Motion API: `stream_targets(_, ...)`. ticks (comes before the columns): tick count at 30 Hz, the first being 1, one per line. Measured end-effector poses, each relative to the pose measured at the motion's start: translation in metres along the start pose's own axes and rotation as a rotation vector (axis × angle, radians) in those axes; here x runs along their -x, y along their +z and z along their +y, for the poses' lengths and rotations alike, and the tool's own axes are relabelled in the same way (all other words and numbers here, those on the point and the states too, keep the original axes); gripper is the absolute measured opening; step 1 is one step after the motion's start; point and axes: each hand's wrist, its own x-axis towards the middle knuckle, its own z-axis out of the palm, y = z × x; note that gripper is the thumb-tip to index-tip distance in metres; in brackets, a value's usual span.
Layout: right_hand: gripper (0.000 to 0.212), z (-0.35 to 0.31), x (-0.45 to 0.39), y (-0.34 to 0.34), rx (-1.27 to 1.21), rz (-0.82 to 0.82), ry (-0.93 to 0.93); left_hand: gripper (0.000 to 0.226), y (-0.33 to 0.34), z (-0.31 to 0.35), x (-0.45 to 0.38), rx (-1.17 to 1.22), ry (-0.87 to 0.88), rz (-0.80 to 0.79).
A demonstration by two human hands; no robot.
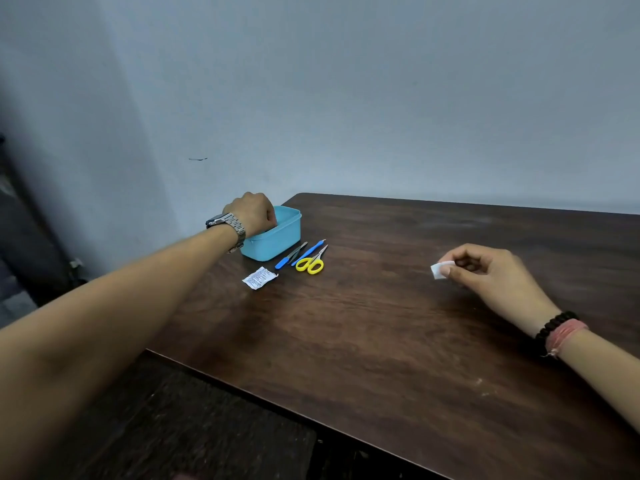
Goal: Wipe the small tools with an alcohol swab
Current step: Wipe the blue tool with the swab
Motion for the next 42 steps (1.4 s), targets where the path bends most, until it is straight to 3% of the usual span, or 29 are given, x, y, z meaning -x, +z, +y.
stream_targets(3, 0.006, -0.001, 0.000, 0.001, 0.002, 0.006, -0.005, 0.018, -0.002, 0.004, 0.000, -0.008, 0.024, 0.084)
stream_targets(8, 0.007, -0.005, 0.000, 0.001, 0.008, 0.016, -0.009, 0.016, -0.003, 0.023, 0.004, 0.021, 0.194, 0.238)
stream_targets(13, 0.008, -0.004, 0.000, 0.000, 0.011, 0.022, 0.013, 0.015, 0.011, 0.054, 0.013, -0.071, 0.273, 0.093)
stream_targets(20, 0.011, -0.003, 0.000, -0.002, -0.022, 0.015, 0.033, 0.021, 0.036, 0.069, 0.014, -0.100, 0.179, -0.071)
stream_targets(28, 0.014, 0.001, -0.005, -0.001, -0.138, 0.064, 0.064, 0.019, 0.040, 0.073, 0.007, -0.080, 0.171, -0.015)
stream_targets(35, 0.013, 0.003, -0.007, -0.008, -0.112, 0.093, 0.075, 0.018, 0.021, 0.113, 0.019, 0.344, 0.211, 0.131)
stream_targets(38, 0.018, 0.007, -0.008, -0.010, -0.127, 0.131, 0.101, 0.015, 0.022, 0.146, 0.033, 0.624, 0.268, 0.031)
stream_targets(42, 0.019, 0.005, -0.010, -0.017, -0.187, 0.195, 0.079, 0.019, 0.037, 0.191, 0.047, 1.066, 0.243, -0.221)
